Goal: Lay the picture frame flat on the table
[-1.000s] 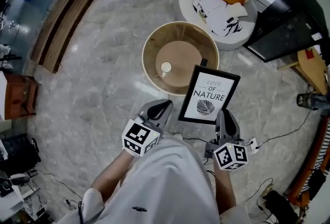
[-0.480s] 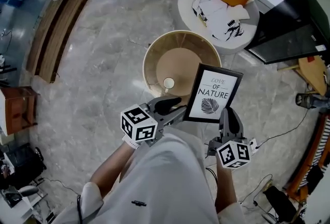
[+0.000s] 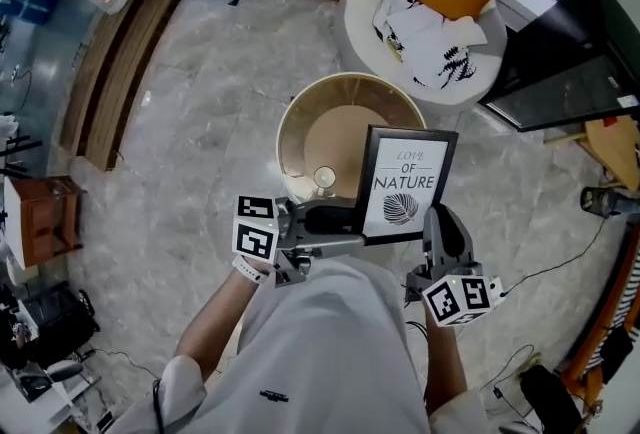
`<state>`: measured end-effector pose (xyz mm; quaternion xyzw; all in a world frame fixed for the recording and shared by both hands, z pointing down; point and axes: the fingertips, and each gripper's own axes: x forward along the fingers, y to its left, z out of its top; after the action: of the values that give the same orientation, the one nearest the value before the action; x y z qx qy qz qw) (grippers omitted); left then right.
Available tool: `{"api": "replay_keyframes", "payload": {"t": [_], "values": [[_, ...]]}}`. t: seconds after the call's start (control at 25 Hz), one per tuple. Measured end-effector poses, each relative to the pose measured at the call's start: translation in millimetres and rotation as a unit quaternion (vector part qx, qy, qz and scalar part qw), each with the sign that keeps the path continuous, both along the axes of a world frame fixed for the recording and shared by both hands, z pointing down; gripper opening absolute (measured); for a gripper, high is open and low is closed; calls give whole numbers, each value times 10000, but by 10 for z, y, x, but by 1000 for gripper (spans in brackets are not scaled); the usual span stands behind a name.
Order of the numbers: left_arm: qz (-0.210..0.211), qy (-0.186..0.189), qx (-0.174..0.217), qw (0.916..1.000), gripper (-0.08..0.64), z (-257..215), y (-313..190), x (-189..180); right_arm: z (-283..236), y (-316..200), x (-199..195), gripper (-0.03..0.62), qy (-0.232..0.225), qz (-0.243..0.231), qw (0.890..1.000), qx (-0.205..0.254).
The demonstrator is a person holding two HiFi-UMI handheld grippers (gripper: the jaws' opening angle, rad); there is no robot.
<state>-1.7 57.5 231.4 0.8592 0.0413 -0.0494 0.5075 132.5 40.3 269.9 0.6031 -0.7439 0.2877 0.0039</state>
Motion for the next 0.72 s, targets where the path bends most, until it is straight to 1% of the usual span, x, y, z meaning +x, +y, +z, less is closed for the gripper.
{"api": "replay_keyframes", "payload": {"t": [0.12, 0.16, 0.24, 0.32, 0.48, 0.64, 0.72], "values": [[-51, -278, 173, 9995, 198, 72, -33, 149, -18, -51, 27, 52, 30, -138, 9999, 57], [-105, -360, 199, 9991, 182, 98, -44, 175, -13, -47, 31, 52, 22, -153, 9999, 46], [-225, -475, 232, 9983, 121, 129, -76, 209, -18, -51, 45, 52, -16, -150, 9999, 8], [-306, -559, 267, 9976, 77, 148, -107, 242, -23, -60, 71, 52, -52, -129, 9999, -6], [-422, -659, 194, 9967, 64, 174, -138, 248, -59, -80, 84, 52, -5, -134, 9999, 19], [-596, -926, 113, 9939, 52, 268, -148, 293, 13, -89, 134, 52, 120, -237, 9996, -30], [-687, -1072, 97, 9918, 51, 365, -157, 355, 141, -114, 189, 54, 59, -286, 9994, -169]]}}
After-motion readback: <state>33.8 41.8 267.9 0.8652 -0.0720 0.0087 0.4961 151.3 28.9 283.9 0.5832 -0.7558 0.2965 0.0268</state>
